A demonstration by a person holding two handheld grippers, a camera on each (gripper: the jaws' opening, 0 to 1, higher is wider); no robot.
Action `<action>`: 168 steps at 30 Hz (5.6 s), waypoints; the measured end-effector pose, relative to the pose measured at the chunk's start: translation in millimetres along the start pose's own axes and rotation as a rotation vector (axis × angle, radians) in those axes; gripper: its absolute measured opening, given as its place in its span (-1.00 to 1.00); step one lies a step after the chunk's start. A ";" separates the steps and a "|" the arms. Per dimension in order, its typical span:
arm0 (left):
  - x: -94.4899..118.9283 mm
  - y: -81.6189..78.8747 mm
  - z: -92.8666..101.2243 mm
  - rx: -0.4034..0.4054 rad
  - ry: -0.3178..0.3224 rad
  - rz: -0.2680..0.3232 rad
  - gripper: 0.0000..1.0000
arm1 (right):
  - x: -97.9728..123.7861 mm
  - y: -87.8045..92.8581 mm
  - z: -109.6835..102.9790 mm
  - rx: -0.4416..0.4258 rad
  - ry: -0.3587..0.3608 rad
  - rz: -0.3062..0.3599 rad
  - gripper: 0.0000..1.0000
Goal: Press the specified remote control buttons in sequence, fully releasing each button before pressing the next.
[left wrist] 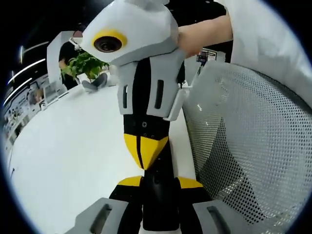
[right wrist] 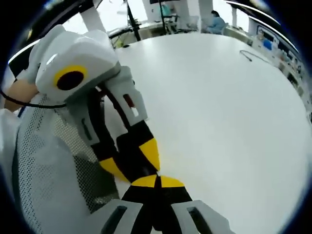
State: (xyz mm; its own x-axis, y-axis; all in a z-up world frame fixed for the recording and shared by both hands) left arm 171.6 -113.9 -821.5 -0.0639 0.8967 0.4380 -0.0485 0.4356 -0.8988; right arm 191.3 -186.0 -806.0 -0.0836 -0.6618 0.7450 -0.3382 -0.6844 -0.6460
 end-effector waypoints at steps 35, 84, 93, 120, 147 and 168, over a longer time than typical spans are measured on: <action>-0.2 0.8 -1.7 0.067 -0.001 0.044 -0.51 | -0.7 -2.1 -23.1 0.409 -0.018 0.002 -1.00; -1.4 1.4 -2.9 0.063 -0.005 0.047 -0.50 | -3.0 -4.0 -20.0 0.288 -0.074 0.067 -1.00; -1.3 1.2 -2.6 0.065 -0.006 0.048 -0.50 | -8.8 -10.0 -24.9 0.352 -0.108 0.063 -1.00; -2.9 0.1 -3.1 0.043 -0.010 0.027 -0.50 | -11.5 -10.7 -26.6 0.446 -0.054 0.033 -1.00; -5.3 -3.8 -1.3 0.010 -0.024 -0.045 -0.50 | 7.9 8.6 -23.9 0.298 -0.137 0.101 -0.96; -4.3 -2.6 1.3 0.011 -0.040 -0.031 -0.49 | 21.7 26.3 -4.9 0.283 -0.073 0.164 -0.67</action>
State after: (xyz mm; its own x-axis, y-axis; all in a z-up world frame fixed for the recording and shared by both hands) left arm 170.6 -119.0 -821.0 -0.1019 0.8787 0.4664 -0.0620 0.4623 -0.8845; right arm 176.0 -216.9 -806.0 -0.0443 -0.7831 0.6203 -0.0515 -0.6183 -0.7843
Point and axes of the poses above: the point that each gripper's makers call its tool centre point, and the gripper's own axes: x roughly backward along the fingers, z roughly to its right, y roughly out of its underside, the point moved 6 cm from there along x, roughly backward along the fingers, and after that the axes turned 12 degrees about z, right-handed, at the moved point
